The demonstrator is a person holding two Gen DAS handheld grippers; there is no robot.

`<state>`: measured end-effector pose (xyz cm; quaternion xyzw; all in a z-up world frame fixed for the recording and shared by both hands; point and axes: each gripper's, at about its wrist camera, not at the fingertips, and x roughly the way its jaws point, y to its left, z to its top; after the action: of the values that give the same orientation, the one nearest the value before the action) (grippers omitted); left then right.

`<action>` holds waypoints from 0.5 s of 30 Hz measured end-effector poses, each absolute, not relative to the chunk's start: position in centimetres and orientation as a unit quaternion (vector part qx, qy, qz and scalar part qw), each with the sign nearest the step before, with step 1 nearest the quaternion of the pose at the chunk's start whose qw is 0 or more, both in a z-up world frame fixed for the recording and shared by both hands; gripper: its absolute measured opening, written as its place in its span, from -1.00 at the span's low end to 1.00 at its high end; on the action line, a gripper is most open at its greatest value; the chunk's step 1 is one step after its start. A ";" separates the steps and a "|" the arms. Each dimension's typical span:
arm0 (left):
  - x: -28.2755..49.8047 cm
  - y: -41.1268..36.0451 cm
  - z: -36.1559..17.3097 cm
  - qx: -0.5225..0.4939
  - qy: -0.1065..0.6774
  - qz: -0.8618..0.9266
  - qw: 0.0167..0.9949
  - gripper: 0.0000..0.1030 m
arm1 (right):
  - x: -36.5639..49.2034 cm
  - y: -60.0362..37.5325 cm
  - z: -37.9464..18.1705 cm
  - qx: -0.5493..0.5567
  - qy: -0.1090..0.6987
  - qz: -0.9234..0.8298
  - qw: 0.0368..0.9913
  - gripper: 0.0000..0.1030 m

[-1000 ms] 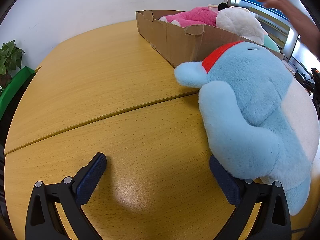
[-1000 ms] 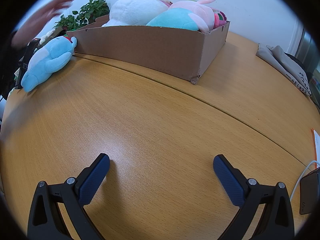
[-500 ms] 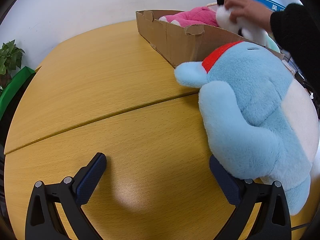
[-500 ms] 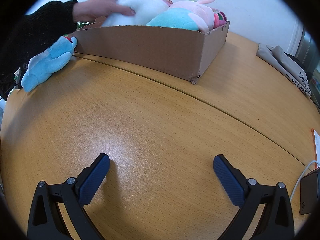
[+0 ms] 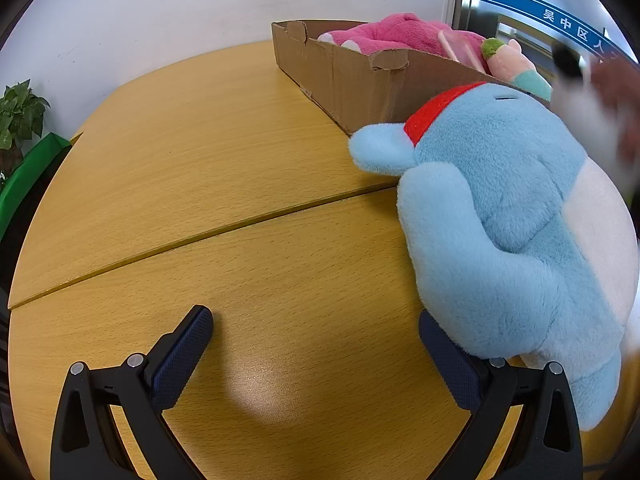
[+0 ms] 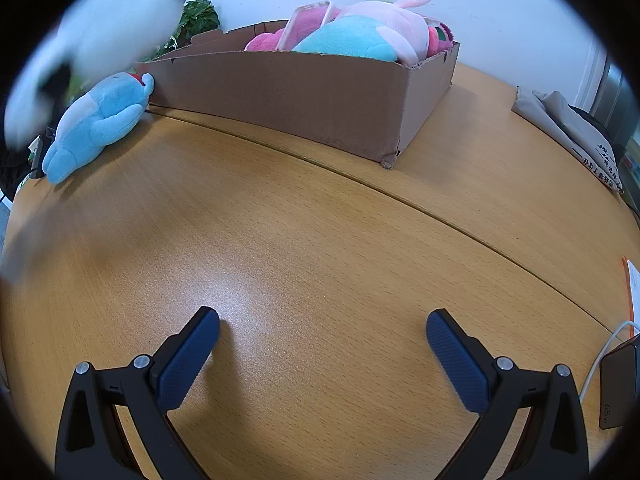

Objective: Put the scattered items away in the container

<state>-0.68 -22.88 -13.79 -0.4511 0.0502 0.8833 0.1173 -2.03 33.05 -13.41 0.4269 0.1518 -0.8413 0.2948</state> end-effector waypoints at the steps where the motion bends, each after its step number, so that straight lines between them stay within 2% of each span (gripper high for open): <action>1: -0.7 -22.9 -13.8 -0.451 0.050 0.883 0.117 1.00 | -2.0 33.0 -13.4 0.427 0.152 -0.841 0.295 1.00; 15: -0.7 -22.6 -14.2 -0.450 0.050 0.884 0.118 1.00 | -2.1 32.9 -13.4 0.427 0.152 -0.841 0.295 1.00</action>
<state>-0.71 -22.61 -14.16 -0.4503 0.0503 0.8836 0.1181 -2.14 32.93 -13.37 0.4269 0.1519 -0.8414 0.2946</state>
